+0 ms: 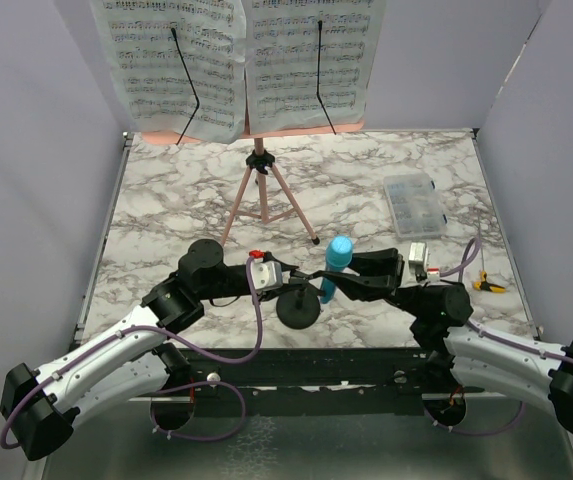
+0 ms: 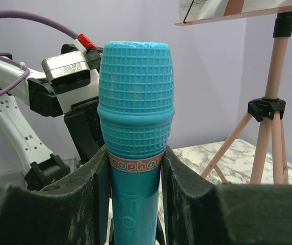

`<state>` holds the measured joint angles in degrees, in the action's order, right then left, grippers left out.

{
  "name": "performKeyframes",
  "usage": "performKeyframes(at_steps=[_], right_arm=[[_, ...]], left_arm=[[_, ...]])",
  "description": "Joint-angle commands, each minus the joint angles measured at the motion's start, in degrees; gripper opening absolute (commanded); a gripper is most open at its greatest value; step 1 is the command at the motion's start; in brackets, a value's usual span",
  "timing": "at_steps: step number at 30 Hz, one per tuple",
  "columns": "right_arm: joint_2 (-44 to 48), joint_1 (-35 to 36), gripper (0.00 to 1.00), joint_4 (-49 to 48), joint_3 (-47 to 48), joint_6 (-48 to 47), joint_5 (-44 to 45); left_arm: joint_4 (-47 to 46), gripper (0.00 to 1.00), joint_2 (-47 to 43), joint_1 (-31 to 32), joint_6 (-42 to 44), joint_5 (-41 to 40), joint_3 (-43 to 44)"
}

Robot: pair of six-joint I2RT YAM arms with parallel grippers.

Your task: Set up the instrument practice props

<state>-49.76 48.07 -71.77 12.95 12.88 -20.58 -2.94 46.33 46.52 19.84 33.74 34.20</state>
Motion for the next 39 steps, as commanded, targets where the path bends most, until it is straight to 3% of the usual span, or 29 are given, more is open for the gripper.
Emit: performKeyframes(at_steps=[1,26,28,33,36,39], right_arm=[[-1.5,1.3,0.01,-5.2,-0.2,-1.2,2.7],[-8.7,6.9,0.01,-10.2,-0.8,-4.1,10.3],[-9.1,6.9,0.01,-9.9,-0.6,-3.9,10.4],[-9.5,7.0,0.01,-9.9,-0.3,-3.7,11.3],[-9.6,7.0,0.01,-9.6,-0.1,-3.7,11.4],[-9.9,7.0,0.03,-9.4,0.1,-3.5,11.4]], left_arm=[[1.0,0.00,-0.2,0.0,0.6,-1.1,-0.9],[0.9,0.01,-2.6,0.0,-0.2,-2.4,-1.8],[0.9,0.15,-2.6,0.0,-0.1,-2.6,-1.8],[0.9,0.62,-3.0,0.0,0.6,-2.4,-2.1],[0.9,0.78,-3.5,0.0,0.6,-2.7,-2.3],[0.9,0.84,-4.0,0.0,0.5,-2.8,-2.7]])
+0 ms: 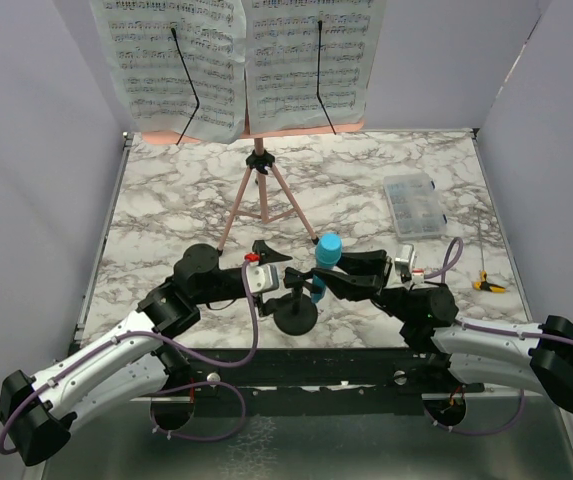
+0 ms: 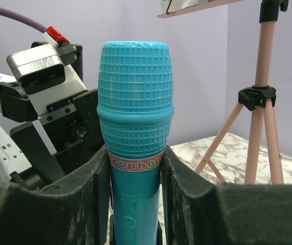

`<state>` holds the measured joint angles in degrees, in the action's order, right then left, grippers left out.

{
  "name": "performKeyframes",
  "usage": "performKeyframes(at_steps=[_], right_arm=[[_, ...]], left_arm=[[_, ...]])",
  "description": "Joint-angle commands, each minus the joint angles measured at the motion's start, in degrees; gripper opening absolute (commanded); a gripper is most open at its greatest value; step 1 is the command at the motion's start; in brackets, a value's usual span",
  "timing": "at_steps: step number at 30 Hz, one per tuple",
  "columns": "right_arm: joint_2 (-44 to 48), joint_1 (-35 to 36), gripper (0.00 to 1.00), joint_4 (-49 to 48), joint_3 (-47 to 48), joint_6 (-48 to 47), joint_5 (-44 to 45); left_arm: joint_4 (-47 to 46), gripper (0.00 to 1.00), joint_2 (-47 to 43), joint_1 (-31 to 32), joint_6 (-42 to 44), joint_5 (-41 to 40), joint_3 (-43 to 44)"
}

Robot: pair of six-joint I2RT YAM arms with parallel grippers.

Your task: Set up the instrument practice props

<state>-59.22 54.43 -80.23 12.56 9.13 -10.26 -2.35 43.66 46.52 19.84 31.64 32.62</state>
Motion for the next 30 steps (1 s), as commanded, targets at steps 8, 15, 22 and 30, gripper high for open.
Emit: performKeyframes(at_steps=[8,15,22,30], right_arm=[[-0.7,0.6,0.20,0.1,1.0,0.6,0.0],[0.1,0.7,0.46,2.6,1.2,1.1,0.4],[0.2,0.6,0.80,2.0,0.0,3.0,3.6],[5.1,0.7,1.00,14.0,0.9,1.4,2.9]], left_arm=[[0.3,0.90,-2.7,0.0,-0.4,-1.4,-1.9],[0.3,0.91,-3.6,0.0,-0.4,-1.9,-2.4],[0.3,0.95,-3.7,0.0,-2.8,-3.4,-2.3],[-2.4,0.99,-3.8,-0.1,-8.7,-6.4,-3.2]])
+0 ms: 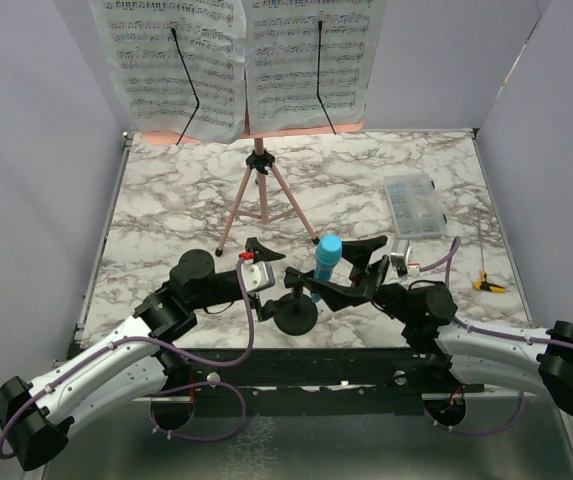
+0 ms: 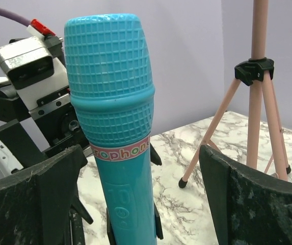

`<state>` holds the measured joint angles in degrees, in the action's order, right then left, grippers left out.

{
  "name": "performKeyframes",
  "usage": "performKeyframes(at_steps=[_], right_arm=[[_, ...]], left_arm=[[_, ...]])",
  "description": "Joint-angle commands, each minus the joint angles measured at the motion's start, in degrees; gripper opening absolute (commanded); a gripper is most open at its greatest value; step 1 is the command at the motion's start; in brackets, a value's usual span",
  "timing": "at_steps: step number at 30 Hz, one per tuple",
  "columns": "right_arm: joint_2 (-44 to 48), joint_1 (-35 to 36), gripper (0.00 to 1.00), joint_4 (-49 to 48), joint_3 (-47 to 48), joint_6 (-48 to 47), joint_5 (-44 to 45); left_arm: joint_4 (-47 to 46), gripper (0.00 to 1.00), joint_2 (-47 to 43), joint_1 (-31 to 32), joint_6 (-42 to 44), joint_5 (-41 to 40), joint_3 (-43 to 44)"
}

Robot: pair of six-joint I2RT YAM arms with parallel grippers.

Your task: Set up the instrument practice props

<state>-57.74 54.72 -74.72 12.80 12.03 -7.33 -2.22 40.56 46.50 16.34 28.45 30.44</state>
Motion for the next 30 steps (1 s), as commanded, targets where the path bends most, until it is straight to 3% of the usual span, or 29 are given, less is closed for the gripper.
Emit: performKeyframes(at_steps=[1,15,21,30], right_arm=[[4.7,0.3,1.00,11.2,1.0,-2.5,-1.3],[28.5,0.3,1.00,46.3,0.9,-5.1,-1.0],[37.7,0.3,1.00,54.9,-0.7,-1.6,2.9],[36.5,-0.1,1.00,62.7,1.6,2.9,11.0]], left_arm=[[-3.1,0.99,-0.7,0.0,-6.5,-4.0,-1.1],[-12.1,0.99,-6.9,-0.1,-20.4,-18.1,-4.3],[-11.1,0.99,-9.3,-0.1,-25.2,-25.9,-4.2],[-5.8,0.99,-5.6,-0.5,-29.4,-33.2,-0.8]])
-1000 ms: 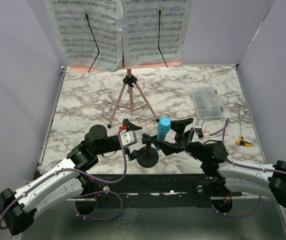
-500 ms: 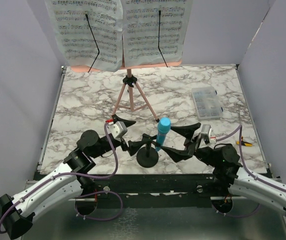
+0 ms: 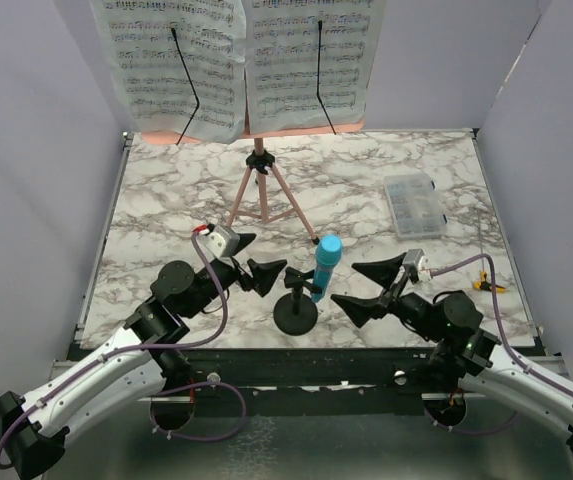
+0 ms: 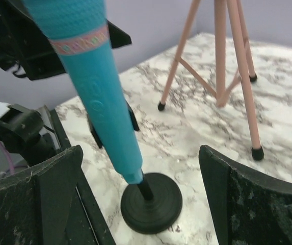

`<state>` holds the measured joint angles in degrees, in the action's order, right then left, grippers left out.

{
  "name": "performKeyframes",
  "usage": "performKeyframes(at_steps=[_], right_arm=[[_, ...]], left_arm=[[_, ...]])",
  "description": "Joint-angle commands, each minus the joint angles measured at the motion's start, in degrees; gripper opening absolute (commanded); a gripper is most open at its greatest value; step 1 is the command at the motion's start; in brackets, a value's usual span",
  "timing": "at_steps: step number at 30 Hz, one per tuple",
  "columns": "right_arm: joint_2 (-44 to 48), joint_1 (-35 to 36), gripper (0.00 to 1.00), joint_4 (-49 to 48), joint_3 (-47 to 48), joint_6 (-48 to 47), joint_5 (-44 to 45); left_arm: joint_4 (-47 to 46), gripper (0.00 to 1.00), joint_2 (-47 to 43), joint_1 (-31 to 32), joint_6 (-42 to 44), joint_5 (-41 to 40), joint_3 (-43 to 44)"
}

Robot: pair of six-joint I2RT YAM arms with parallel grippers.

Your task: Set up the instrument practice props

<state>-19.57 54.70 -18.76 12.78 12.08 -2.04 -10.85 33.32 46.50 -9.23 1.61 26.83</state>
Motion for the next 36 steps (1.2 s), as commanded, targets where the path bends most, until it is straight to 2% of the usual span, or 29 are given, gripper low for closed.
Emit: performKeyframes(at_steps=[1,6,9,12,16,22,30,32,36], right_arm=[[-2.1,-0.4,1.00,7.4,1.8,3.5,6.2],[-2.7,-4.0,1.00,10.3,2.3,6.1,6.7],[-3.7,-8.9,1.00,11.4,2.4,8.4,3.8],[-6.9,-17.6,1.00,9.9,1.7,12.0,-5.1],[-15.1,-33.5,1.00,2.2,0.2,17.4,-21.8],[-27.3,-48.2,1.00,-7.7,0.2,21.1,-30.5],[-35.3,-52.9,1.00,-10.9,3.0,21.7,-21.1],[-37.8,-54.1,1.00,-11.0,4.0,21.2,-19.8],[-40.3,-55.8,1.00,-8.2,5.9,20.4,-11.6]], left_arm=[[3.6,0.99,2.4,-0.7,-4.4,-7.1,3.4],[6.5,0.99,5.4,-3.4,-6.5,-9.0,5.6],[7.4,0.99,6.5,-6.7,-8.4,-8.2,5.9],[7.8,0.99,7.7,-12.1,-10.8,-4.1,5.7],[8.2,0.99,9.7,-20.4,-14.5,2.3,4.8],[5.7,0.99,10.0,-29.4,-19.1,7.1,0.4],[-4.1,0.99,8.2,-40.3,-26.5,7.7,-8.5],[-6.4,0.99,8.3,-42.6,-27.5,6.9,-10.5],[-13.2,0.99,8.3,-45.9,-28.5,2.2,-14.7]])
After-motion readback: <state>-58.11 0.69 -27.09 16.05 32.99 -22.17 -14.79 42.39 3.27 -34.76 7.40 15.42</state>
